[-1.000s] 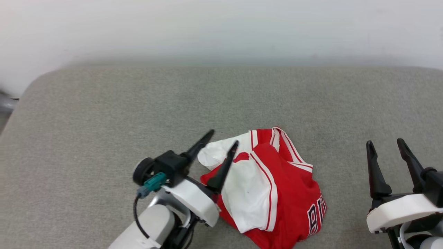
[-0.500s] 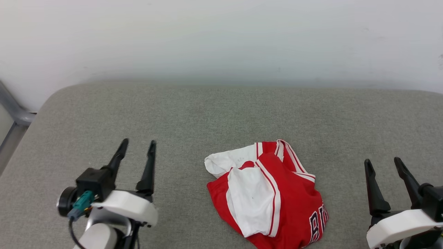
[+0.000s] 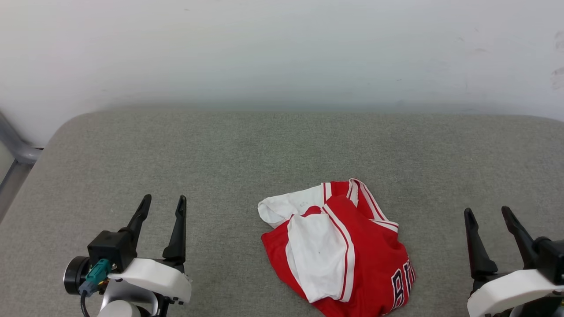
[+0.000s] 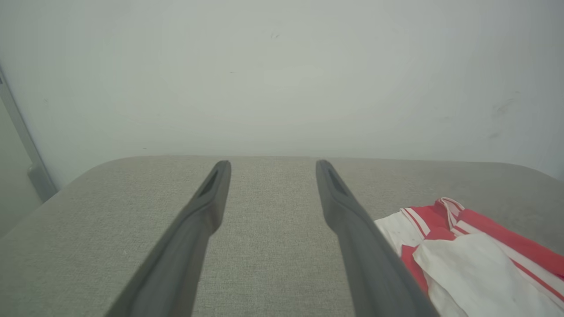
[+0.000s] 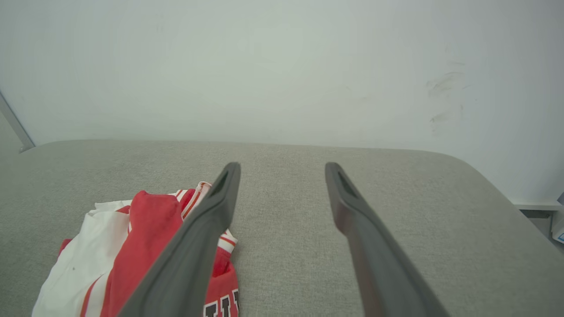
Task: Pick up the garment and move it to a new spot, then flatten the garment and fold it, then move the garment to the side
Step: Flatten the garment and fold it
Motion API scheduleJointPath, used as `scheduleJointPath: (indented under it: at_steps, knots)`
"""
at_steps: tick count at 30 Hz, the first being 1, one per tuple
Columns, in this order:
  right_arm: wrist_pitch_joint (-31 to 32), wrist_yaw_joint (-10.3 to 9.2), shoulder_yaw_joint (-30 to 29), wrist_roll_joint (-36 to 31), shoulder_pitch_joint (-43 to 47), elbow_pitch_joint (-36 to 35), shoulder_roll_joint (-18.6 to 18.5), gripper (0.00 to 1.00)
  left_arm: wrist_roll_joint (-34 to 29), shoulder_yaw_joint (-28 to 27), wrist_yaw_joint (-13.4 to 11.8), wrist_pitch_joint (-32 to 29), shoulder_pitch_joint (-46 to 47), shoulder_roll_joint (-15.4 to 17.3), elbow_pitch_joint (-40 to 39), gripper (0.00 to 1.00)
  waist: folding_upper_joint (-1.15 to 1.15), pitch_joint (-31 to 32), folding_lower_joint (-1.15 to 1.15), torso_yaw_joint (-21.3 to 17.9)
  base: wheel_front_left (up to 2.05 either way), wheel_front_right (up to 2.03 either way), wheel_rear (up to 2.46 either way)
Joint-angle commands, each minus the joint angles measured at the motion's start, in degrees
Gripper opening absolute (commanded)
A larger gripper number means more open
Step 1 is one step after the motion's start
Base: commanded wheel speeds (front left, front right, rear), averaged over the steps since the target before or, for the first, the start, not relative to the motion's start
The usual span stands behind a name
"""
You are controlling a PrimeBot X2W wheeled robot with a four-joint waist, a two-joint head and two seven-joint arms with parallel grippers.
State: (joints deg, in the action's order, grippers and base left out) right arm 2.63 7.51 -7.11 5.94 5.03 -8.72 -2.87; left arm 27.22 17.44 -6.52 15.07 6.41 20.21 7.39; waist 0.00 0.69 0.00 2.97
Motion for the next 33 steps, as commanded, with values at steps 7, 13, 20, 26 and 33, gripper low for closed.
scheduleJointPath:
  at_steps: [7, 13, 20, 26, 33]
  knots:
    - [8.8, -0.04, 6.0, -3.3, -1.9, 1.1, 0.0, 1.00, -1.0, 0.0, 1.5, 0.1, 1.5, -0.5, 0.2, 1.00, 0.00, -1.2, 0.00, 1.7, 0.00, 0.00, 0.00]
    - [18.7, -0.05, 15.0, -3.9, -4.9, 2.4, -1.3, 1.00, -1.9, 0.3, 2.7, 0.1, 2.4, -2.1, -0.6, 1.00, 0.00, -3.1, 0.00, 4.3, 0.00, 0.00, 0.00]
    - [29.2, -0.05, 26.6, 1.3, -9.5, 4.8, -6.3, 1.00, -2.8, 0.4, 4.5, 0.1, 3.8, -3.9, -0.9, 1.00, 0.00, -5.7, 0.00, 7.3, 0.00, 0.00, 0.00]
    - [35.9, -0.05, 33.8, 6.5, -13.3, 7.3, -9.7, 1.00, -3.3, -0.3, 6.0, 0.1, 4.6, -5.5, -0.2, 1.00, 0.00, -7.6, 0.00, 9.1, 0.00, 0.00, 0.00]
    - [39.3, -0.05, 34.7, 10.0, -15.2, 9.3, -10.5, 0.16, -4.5, -1.9, 7.3, 0.1, 4.9, -6.9, 0.6, 1.00, 0.00, -8.4, 0.00, 9.7, 0.00, 0.00, 0.00]
